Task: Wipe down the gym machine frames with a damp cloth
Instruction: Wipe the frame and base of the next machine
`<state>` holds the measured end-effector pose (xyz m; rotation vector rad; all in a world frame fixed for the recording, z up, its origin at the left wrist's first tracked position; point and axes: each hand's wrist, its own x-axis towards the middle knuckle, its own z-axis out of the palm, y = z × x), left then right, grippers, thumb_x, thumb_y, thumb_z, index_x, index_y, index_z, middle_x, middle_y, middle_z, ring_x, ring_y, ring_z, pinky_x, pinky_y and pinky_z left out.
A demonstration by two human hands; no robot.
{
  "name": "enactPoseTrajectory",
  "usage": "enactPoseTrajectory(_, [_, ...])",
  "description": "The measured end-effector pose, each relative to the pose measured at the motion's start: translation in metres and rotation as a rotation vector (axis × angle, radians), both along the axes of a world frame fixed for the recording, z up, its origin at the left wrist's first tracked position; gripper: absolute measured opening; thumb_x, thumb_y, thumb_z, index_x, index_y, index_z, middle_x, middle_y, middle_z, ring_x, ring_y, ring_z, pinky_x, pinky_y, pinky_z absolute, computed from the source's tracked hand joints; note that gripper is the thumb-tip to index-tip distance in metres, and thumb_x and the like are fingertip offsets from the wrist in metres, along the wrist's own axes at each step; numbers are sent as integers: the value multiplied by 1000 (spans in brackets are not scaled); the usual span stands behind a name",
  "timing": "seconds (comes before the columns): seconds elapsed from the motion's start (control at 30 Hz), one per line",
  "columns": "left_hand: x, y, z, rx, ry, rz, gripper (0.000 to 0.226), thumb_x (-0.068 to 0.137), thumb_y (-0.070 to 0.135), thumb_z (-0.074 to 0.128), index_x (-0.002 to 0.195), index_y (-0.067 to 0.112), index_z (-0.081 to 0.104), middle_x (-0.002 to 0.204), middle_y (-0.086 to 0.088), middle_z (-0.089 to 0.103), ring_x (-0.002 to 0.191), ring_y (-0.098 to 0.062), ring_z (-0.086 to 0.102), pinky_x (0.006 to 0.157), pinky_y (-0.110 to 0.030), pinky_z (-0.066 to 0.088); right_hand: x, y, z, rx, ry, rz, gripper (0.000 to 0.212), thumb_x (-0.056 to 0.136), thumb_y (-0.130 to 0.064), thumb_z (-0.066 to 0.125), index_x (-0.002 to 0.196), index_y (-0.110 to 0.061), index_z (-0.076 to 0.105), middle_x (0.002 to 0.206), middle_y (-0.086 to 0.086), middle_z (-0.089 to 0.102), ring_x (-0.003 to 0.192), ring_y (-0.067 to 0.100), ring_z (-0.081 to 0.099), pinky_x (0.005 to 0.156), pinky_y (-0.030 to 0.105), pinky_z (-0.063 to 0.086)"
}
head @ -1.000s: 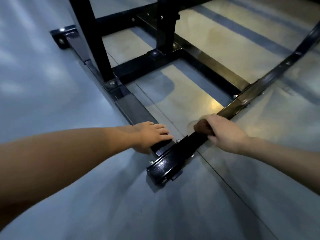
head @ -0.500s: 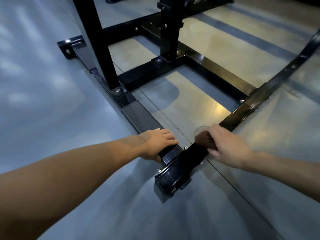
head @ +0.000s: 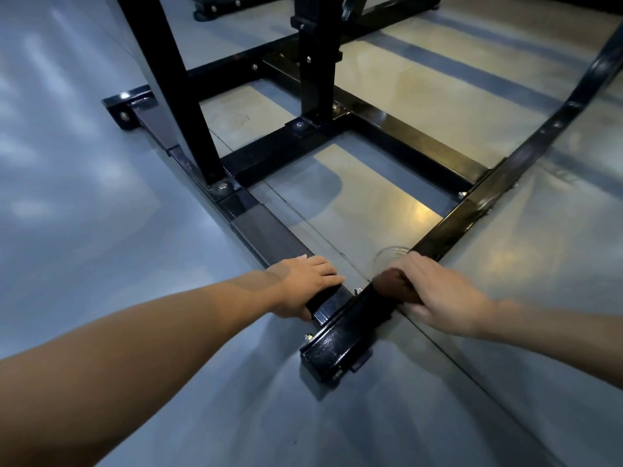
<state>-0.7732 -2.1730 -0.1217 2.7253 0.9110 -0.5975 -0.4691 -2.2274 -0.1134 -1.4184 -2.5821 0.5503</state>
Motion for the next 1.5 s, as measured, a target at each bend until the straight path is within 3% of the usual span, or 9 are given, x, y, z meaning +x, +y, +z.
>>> enactPoseTrajectory(0.13, [2,0,3,14,17,-15,102,83,48,81,162,25,21,157,3,30,149,-19,21,122,-47,26,-19,7,-5,3,-32,-187,62,83,-24,66,138,-36,39,133,-5,44,122,26,52,93,50,53])
enactPoseTrajectory(0.37, [5,-3,7,30,37,-22,99,86,48,78,162,23,20,159,4,30,150,-19,21,121,-41,29,-13,-13,-1,-90,-59,167,61,81,-29,64,136,-40,40,123,-9,46,113,19,54,85,44,54])
enactPoseTrajectory(0.57, [7,-3,13,17,43,-7,98,85,47,79,161,25,23,158,5,30,149,-19,21,120,-41,31,-19,14,9,19,-109,-89,59,85,-20,67,133,-39,37,126,-7,43,118,22,51,83,43,53])
enactPoseTrajectory(0.77, [9,-6,17,25,51,0,97,86,48,78,162,25,23,160,5,29,150,-18,21,114,-35,32,-31,-30,6,-105,-53,329,62,81,-28,54,140,-35,38,128,-7,44,112,20,53,83,44,55])
enactPoseTrajectory(0.9, [9,-5,21,23,60,8,96,85,48,79,161,26,24,159,7,29,149,-17,21,107,-34,37,-4,2,10,-21,-74,72,60,76,-44,43,136,-39,39,131,-6,46,116,25,54,85,52,55])
enactPoseTrajectory(1.0, [10,-5,22,35,61,3,97,84,49,80,160,26,25,158,8,30,148,-17,22,103,-34,40,-29,2,8,-1,-85,-24,62,78,-26,62,135,-37,37,131,-1,45,122,27,50,88,53,55])
enactPoseTrajectory(1.2, [9,-6,20,35,54,17,95,86,47,79,160,26,24,161,9,29,150,-15,19,108,-31,35,-62,-50,5,-70,-107,362,75,74,-14,68,139,-34,36,129,-4,42,110,24,51,81,46,54])
enactPoseTrajectory(1.4, [6,-7,23,22,41,14,97,86,48,78,162,26,22,162,8,27,151,-15,18,106,-30,34,-32,6,13,5,-134,-48,56,83,-21,70,129,-34,40,124,0,45,115,31,54,81,52,56])
enactPoseTrajectory(1.5, [7,-7,23,34,27,18,96,85,51,79,160,26,25,160,8,30,149,-14,21,104,-28,33,-75,-14,11,-15,-75,52,60,82,-15,70,127,-33,34,124,4,45,113,33,53,80,51,55])
